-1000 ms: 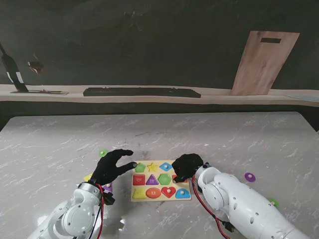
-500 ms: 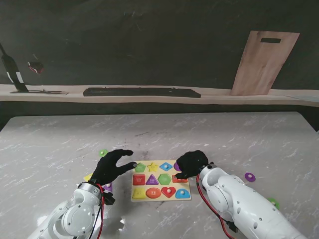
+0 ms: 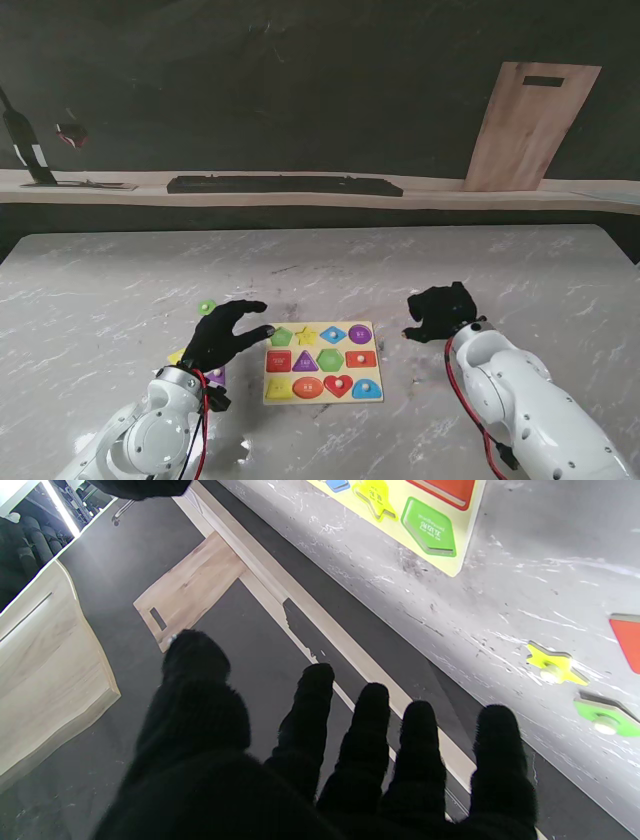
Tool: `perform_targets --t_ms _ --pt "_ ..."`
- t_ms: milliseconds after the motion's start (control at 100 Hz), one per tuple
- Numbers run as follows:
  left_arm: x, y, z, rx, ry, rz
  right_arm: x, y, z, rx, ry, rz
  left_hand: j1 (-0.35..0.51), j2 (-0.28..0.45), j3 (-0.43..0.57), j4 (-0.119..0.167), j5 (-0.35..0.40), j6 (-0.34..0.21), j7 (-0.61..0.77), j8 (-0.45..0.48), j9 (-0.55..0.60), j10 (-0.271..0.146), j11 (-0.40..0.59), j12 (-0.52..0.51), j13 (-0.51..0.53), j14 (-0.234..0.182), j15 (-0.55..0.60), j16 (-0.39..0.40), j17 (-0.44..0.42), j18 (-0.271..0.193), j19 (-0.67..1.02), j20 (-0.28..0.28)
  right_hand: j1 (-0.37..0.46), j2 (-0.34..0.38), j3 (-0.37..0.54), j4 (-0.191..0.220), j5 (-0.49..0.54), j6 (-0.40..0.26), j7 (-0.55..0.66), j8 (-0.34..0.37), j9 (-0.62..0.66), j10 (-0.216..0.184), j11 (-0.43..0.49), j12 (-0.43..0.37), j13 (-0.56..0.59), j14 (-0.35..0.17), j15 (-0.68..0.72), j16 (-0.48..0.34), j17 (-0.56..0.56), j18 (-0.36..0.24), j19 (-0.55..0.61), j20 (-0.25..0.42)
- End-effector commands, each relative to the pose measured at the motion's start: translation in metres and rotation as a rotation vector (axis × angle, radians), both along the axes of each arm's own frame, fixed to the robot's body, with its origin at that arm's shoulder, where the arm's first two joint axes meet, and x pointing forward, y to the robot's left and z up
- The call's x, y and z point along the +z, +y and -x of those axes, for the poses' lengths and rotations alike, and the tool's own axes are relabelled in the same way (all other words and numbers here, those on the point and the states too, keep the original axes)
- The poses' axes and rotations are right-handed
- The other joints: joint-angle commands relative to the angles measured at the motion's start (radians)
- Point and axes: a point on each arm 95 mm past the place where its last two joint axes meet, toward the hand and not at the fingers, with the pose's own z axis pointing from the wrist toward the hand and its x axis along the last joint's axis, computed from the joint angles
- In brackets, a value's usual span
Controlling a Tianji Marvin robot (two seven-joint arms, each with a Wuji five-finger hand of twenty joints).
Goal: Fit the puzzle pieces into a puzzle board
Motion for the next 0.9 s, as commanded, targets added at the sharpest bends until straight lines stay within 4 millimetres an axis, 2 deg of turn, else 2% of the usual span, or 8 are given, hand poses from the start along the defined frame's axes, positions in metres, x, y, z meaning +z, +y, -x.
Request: perform_targets --t_ms 0,90,150,230,480,600,890 --pt "0.0 -0.001 0.001 -0.001 0.003 0.004 -0.008 -0.03 0.012 -0.028 0.047 0.048 0.011 0.031 -0.042 0.036 0.025 -0.024 -0.02 -0.004 0.008 -0.002 -0.015 -0.011 0.006 -0.021 -0.021 -0.008 -0.014 -0.079 -0.008 0.01 0.014 -0.036 0.046 0.032 -0.042 -0.012 -0.019 -0.011 -0.035 0.002 0.018 0.011 -0.034 -0.009 -0.003 -0.001 -0.011 0.008 -0.01 -0.003" --pt "0.0 -0.002 0.001 -0.004 0.007 0.004 -0.009 -0.052 0.023 -0.055 0.086 0.064 0.01 0.032 -0.042 0.036 0.024 -0.024 -0.02 -0.004 0.008 -0.002 -0.015 -0.011 0.005 -0.022 -0.021 -0.008 -0.014 -0.08 -0.009 0.01 0.034 -0.101 0.122 0.026 -0.098 -0.031 -0.035 -0.014 -0.068 -0.018 0.025 0.017 -0.059 -0.031 -0.014 0.006 -0.021 -0.013 -0.032 -0.006" --pt "-0.001 -0.002 0.001 -0.005 0.009 0.003 -0.009 -0.067 0.03 -0.062 0.114 0.077 0.011 0.031 -0.042 0.036 0.025 -0.025 -0.02 -0.004 0.008 -0.003 -0.014 -0.011 0.005 -0.022 -0.021 -0.008 -0.014 -0.079 -0.009 0.01 0.072 -0.165 0.18 0.015 -0.155 -0.092 -0.059 -0.016 -0.098 -0.033 0.025 0.019 -0.079 -0.048 -0.03 0.012 -0.035 -0.029 -0.062 -0.004" --pt "-0.001 -0.002 0.001 -0.007 0.011 0.003 -0.01 -0.087 0.039 -0.06 0.127 0.111 0.011 0.031 -0.042 0.036 0.025 -0.025 -0.019 -0.004 0.009 -0.002 -0.014 -0.011 0.006 -0.022 -0.021 -0.008 -0.014 -0.08 -0.009 0.01 0.108 -0.219 0.234 0.008 -0.196 -0.127 -0.071 -0.012 -0.117 -0.059 0.029 0.022 -0.081 -0.068 -0.041 0.016 -0.036 -0.036 -0.075 0.004" --pt "-0.002 -0.004 0.001 -0.007 0.014 0.0 -0.011 -0.133 0.07 -0.08 0.141 0.178 0.01 0.031 -0.043 0.036 0.026 -0.025 -0.018 -0.003 0.01 -0.003 -0.013 -0.011 0.007 -0.023 -0.02 -0.008 -0.013 -0.08 -0.008 0.009 0.176 -0.322 0.329 -0.007 -0.233 -0.137 -0.047 0.004 -0.139 -0.108 0.027 0.022 -0.075 -0.108 -0.068 0.018 -0.022 -0.057 -0.107 0.018" --pt "-0.002 -0.004 0.0 -0.008 0.018 0.0 -0.012 -0.149 0.084 -0.095 0.141 0.21 0.01 0.031 -0.043 0.036 0.025 -0.026 -0.018 -0.003 0.01 -0.002 -0.013 -0.011 0.005 -0.023 -0.021 -0.008 -0.014 -0.08 -0.008 0.009 0.192 -0.352 0.348 -0.012 -0.235 -0.18 -0.039 0.007 -0.136 -0.117 0.025 0.021 -0.066 -0.116 -0.075 0.017 -0.022 -0.057 -0.11 0.024" --pt "-0.003 -0.006 -0.001 -0.01 0.021 0.0 -0.013 -0.165 0.113 -0.107 0.13 0.229 0.009 0.032 -0.043 0.036 0.025 -0.024 -0.019 -0.004 0.01 -0.001 -0.014 -0.011 0.006 -0.022 -0.021 -0.008 -0.015 -0.079 -0.008 0.009 0.174 -0.388 0.357 -0.028 -0.21 -0.171 -0.021 0.01 -0.107 -0.135 0.022 0.019 -0.041 -0.125 -0.082 0.017 -0.005 -0.058 -0.125 0.025"
